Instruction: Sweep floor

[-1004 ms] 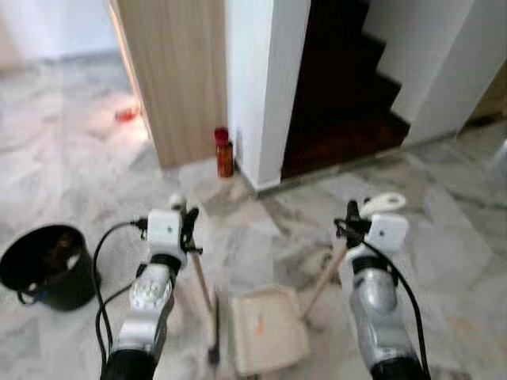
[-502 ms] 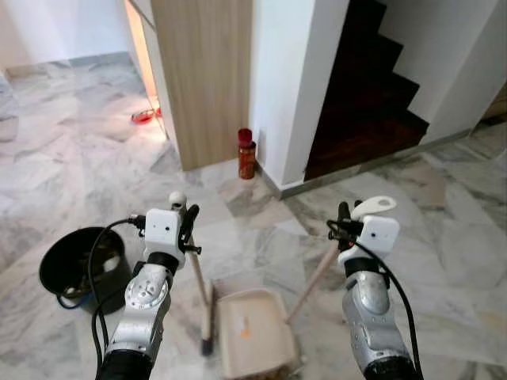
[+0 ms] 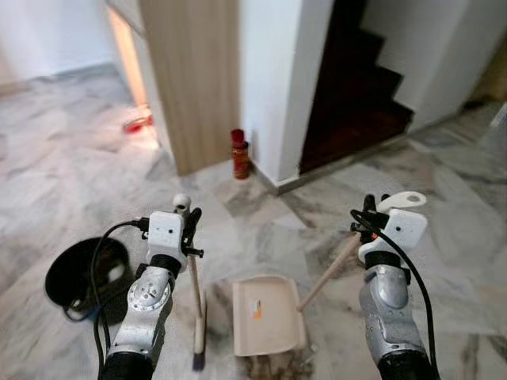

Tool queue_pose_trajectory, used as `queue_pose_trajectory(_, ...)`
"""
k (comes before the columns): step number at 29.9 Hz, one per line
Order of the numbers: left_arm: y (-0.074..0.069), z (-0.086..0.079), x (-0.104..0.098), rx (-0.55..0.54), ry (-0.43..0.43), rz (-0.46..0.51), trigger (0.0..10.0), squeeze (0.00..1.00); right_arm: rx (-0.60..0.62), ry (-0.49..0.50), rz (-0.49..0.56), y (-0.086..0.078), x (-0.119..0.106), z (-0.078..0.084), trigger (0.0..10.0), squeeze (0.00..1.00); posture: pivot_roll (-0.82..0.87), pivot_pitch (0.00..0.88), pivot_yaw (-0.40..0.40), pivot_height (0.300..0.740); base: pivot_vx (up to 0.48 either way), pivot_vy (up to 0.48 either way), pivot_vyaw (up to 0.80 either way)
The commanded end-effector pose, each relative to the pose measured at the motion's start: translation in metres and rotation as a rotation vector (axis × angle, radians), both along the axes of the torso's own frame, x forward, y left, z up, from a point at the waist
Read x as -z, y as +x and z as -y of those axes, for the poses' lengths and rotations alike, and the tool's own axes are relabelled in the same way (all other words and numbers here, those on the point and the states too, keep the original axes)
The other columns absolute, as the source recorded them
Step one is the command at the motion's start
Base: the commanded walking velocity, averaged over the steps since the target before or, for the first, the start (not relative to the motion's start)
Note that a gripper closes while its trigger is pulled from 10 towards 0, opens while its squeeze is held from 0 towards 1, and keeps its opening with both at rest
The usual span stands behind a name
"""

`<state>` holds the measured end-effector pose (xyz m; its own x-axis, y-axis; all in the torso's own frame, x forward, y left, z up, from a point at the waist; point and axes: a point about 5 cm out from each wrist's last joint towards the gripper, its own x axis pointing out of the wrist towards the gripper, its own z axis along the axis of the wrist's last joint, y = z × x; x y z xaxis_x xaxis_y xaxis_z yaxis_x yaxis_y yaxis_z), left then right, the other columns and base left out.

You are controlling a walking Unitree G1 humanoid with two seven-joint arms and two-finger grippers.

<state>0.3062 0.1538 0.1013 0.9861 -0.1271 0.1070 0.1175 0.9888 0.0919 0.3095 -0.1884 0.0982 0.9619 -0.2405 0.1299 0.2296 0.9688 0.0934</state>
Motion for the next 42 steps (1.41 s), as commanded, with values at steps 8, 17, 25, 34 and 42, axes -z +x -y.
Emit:
queue_pose_trajectory(8,0.0057,0.0009,-0.0133,0.002,-0.003,0.047,10.0,0.0,0.0,-0.01,0.033,0.0061,-0.0099,0.0007,10.0,0.0,0.02,0.0,0.004,0.74,0.0,0.0,-0.8)
queue_pose_trajectory(17,0.0074,0.0008,-0.0145,-0.004,-0.018,0.046,10.0,0.0,-0.004,-0.005,0.027,0.0078,-0.0102,0.0005,10.0,0.0,0.02,0.0,0.003,0.74,0.0,0.242,-0.8)
queue_pose_trajectory(25,0.0091,0.0019,-0.0167,-0.001,-0.01,0.054,10.0,0.0,-0.001,-0.013,0.041,0.0091,-0.0132,0.0006,10.0,0.0,0.03,0.0,0.003,0.74,0.0,0.176,-0.3)
queue_pose_trajectory(34,0.0073,-0.0008,-0.0156,0.005,-0.002,0.047,10.0,0.0,0.001,0.005,0.039,0.0094,-0.013,-0.0014,10.0,0.0,0.02,0.0,0.015,0.74,0.0,0.258,-0.44)
queue_pose_trajectory(42,0.0071,0.0029,-0.0179,0.042,0.001,0.062,10.0,0.0,0.001,0.011,0.035,0.01,-0.0115,-0.0036,10.0,0.0,0.02,0.0,0.019,0.74,0.0,0.165,-0.8)
